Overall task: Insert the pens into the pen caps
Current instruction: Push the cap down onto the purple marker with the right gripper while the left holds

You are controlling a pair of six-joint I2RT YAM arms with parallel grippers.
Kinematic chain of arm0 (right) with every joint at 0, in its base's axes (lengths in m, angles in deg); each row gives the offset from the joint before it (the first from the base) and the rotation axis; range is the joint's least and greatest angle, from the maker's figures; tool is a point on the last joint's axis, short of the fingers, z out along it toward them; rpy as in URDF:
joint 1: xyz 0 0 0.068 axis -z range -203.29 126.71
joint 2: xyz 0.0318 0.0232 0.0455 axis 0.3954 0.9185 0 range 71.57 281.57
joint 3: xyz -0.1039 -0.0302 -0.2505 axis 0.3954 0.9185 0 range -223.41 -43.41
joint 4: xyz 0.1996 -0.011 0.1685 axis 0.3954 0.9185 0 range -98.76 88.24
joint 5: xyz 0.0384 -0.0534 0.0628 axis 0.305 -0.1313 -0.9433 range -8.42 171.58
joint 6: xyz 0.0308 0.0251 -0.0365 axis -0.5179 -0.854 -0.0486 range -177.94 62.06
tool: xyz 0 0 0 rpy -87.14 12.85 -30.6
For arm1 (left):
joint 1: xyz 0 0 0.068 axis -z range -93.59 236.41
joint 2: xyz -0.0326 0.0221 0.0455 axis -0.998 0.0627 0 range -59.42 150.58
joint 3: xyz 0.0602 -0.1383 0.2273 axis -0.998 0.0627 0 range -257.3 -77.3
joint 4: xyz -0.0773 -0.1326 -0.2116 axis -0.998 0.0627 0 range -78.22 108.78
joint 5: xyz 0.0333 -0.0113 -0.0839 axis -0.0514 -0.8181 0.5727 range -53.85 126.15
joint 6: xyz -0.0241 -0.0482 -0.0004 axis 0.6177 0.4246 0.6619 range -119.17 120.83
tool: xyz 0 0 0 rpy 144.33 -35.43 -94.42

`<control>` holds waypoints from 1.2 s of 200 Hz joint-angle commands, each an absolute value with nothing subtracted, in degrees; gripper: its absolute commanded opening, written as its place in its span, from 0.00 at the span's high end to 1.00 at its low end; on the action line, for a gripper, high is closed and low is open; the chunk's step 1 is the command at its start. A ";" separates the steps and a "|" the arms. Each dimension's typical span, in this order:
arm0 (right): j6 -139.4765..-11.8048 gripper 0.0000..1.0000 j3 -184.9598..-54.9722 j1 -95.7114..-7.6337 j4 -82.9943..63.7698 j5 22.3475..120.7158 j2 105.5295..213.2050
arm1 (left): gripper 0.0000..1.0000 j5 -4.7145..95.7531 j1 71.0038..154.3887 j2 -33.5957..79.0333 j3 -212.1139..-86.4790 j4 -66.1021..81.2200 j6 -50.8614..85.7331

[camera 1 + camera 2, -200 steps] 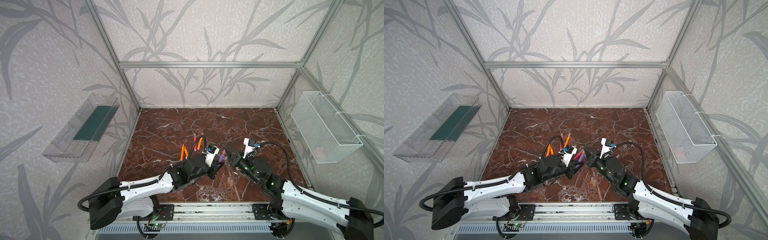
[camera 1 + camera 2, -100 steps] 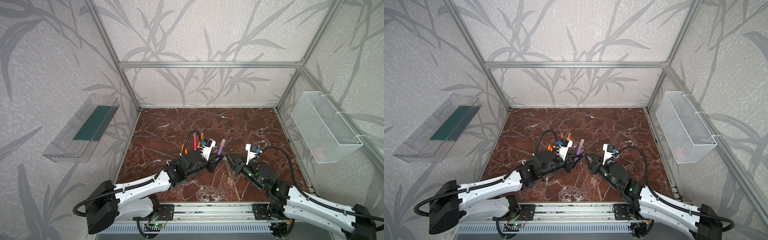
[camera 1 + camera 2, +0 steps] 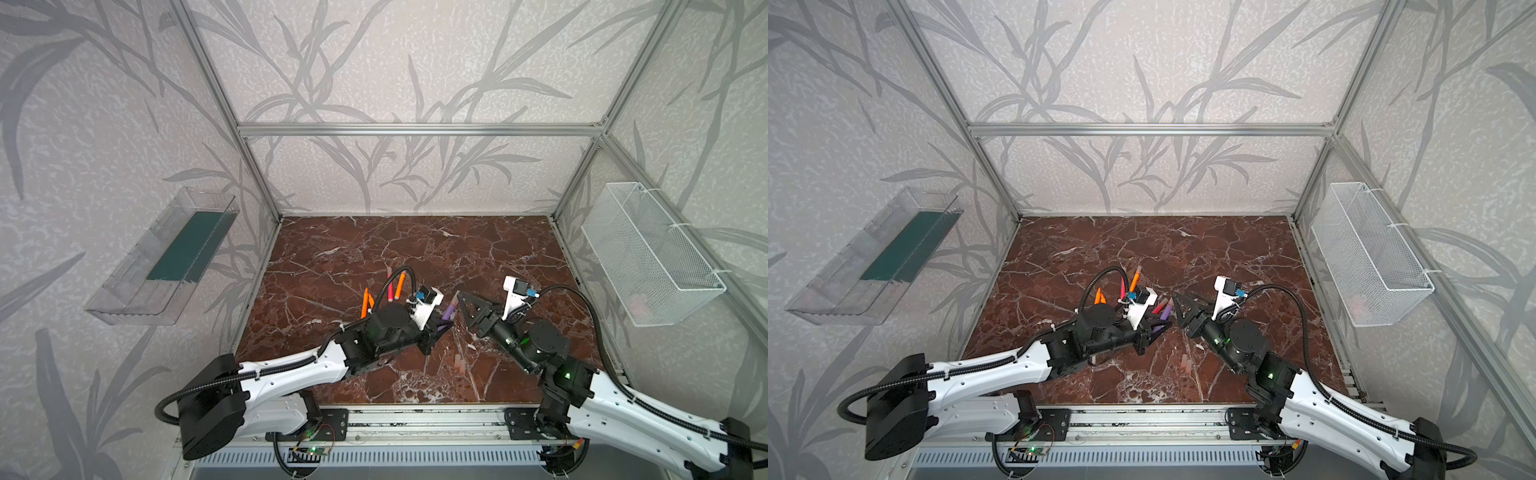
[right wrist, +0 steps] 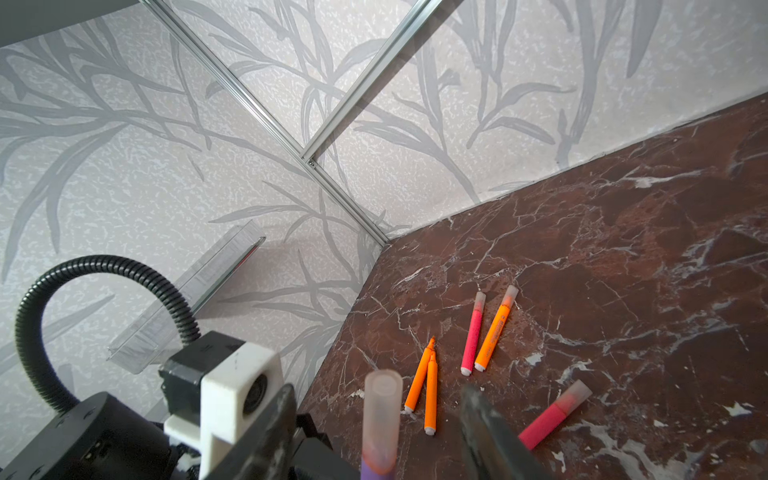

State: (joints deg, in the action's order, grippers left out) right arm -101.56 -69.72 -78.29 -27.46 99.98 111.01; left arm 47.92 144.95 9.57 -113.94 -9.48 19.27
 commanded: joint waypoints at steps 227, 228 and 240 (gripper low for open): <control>-102.52 1.00 -68.81 -78.69 -29.23 95.43 118.59 | 1.00 38.64 144.56 10.99 -117.15 -11.86 14.62; -102.60 1.00 -68.73 -78.72 -29.33 95.45 118.59 | 1.00 38.58 144.49 11.03 -117.26 -11.86 14.58; -102.56 1.00 -68.04 -79.75 -29.59 95.81 118.59 | 1.00 37.92 143.53 11.06 -118.62 -11.69 14.53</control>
State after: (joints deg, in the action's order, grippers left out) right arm -102.39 -70.42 -77.81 -29.23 98.56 118.79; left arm 43.87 145.56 11.73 -114.07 -9.13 15.18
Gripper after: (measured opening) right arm 0.168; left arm 0.161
